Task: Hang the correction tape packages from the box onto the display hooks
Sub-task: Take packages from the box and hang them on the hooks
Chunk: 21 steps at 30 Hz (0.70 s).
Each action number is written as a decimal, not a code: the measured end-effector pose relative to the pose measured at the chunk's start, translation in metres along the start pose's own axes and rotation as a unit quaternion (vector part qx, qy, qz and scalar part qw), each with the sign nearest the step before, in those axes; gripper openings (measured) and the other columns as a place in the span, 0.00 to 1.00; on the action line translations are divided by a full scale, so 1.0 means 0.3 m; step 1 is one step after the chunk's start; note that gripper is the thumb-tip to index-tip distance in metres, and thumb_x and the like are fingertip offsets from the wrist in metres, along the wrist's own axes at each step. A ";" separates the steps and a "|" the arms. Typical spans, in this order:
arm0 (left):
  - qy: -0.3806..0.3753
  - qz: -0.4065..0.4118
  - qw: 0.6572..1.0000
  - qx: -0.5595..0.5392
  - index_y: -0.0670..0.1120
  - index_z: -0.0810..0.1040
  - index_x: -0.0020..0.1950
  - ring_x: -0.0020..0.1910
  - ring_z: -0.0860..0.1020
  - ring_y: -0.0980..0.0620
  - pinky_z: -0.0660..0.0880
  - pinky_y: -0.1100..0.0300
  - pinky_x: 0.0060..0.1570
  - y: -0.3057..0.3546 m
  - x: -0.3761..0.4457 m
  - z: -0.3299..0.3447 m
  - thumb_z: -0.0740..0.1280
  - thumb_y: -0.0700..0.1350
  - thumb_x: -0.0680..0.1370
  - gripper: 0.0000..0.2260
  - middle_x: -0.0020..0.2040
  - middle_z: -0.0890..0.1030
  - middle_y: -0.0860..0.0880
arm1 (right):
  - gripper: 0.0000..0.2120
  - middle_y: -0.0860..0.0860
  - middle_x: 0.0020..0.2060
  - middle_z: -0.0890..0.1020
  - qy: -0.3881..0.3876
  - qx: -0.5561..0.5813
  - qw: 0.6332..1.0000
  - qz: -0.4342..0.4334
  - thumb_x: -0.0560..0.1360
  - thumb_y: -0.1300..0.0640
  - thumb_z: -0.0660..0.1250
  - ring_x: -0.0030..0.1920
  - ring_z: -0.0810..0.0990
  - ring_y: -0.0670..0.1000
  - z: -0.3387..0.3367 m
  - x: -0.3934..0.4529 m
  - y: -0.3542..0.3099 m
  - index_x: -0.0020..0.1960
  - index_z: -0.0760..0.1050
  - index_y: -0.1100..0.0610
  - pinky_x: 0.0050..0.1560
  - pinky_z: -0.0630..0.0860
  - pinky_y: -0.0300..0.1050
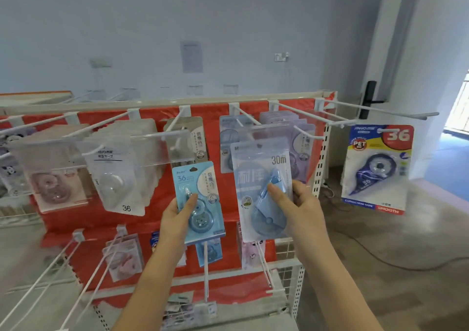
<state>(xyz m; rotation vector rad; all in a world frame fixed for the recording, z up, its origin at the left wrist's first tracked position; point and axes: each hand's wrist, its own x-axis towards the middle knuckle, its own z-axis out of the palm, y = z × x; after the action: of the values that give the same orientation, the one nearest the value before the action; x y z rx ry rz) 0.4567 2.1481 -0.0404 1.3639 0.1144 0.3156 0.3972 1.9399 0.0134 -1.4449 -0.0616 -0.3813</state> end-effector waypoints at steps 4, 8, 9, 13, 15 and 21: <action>0.009 0.002 1.000 -0.006 0.50 0.79 0.48 0.36 0.83 0.54 0.79 0.63 0.33 0.004 0.015 0.008 0.67 0.45 0.77 0.01 0.42 0.84 0.50 | 0.08 0.50 0.45 0.83 0.003 0.005 1.000 0.001 0.71 0.52 0.71 0.47 0.81 0.52 -0.009 -0.001 0.001 0.49 0.79 0.52 0.42 0.75 0.41; 0.016 -0.002 1.000 -0.006 0.51 0.79 0.47 0.41 0.83 0.50 0.79 0.55 0.42 -0.004 0.030 0.012 0.68 0.46 0.77 0.01 0.44 0.84 0.49 | 0.18 0.54 0.42 0.82 -0.002 0.010 1.000 -0.010 0.67 0.46 0.70 0.44 0.80 0.53 -0.013 0.015 -0.015 0.47 0.77 0.59 0.45 0.74 0.48; 0.017 -0.002 1.000 -0.008 0.51 0.79 0.47 0.41 0.83 0.50 0.79 0.55 0.42 -0.005 0.033 0.015 0.68 0.46 0.77 0.01 0.44 0.84 0.49 | 0.21 0.55 0.42 0.82 -0.006 0.015 1.000 -0.012 0.65 0.44 0.70 0.44 0.80 0.53 -0.016 0.021 -0.023 0.47 0.77 0.60 0.46 0.74 0.49; 0.020 -0.009 1.000 -0.006 0.50 0.78 0.49 0.42 0.82 0.49 0.78 0.56 0.41 -0.001 0.048 0.029 0.68 0.48 0.77 0.03 0.46 0.84 0.49 | 0.18 0.56 0.41 0.81 -0.026 0.011 1.000 -0.015 0.68 0.46 0.71 0.44 0.79 0.54 -0.030 0.030 -0.036 0.48 0.77 0.60 0.47 0.75 0.49; 0.026 -0.015 1.000 -0.007 0.51 0.78 0.49 0.40 0.82 0.51 0.78 0.58 0.37 0.002 0.057 0.034 0.68 0.48 0.77 0.03 0.44 0.83 0.50 | 0.18 0.54 0.36 0.78 -0.036 -0.007 0.999 -0.023 0.70 0.48 0.72 0.39 0.76 0.50 -0.035 0.029 -0.026 0.44 0.75 0.63 0.43 0.71 0.46; 0.015 -0.007 1.000 -0.020 0.51 0.78 0.49 0.36 0.83 0.54 0.80 0.61 0.32 -0.012 0.072 0.042 0.67 0.47 0.77 0.02 0.43 0.84 0.51 | 0.09 0.46 0.33 0.78 -0.039 -0.037 0.998 -0.014 0.74 0.51 0.69 0.36 0.76 0.45 -0.014 0.066 0.005 0.39 0.75 0.55 0.38 0.71 0.37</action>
<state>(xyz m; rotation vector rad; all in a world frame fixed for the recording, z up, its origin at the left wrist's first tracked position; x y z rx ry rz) 0.4812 2.1419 -0.0391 1.3185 0.1414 0.3239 0.4155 1.9318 0.0167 -1.5326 -0.1334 -0.3529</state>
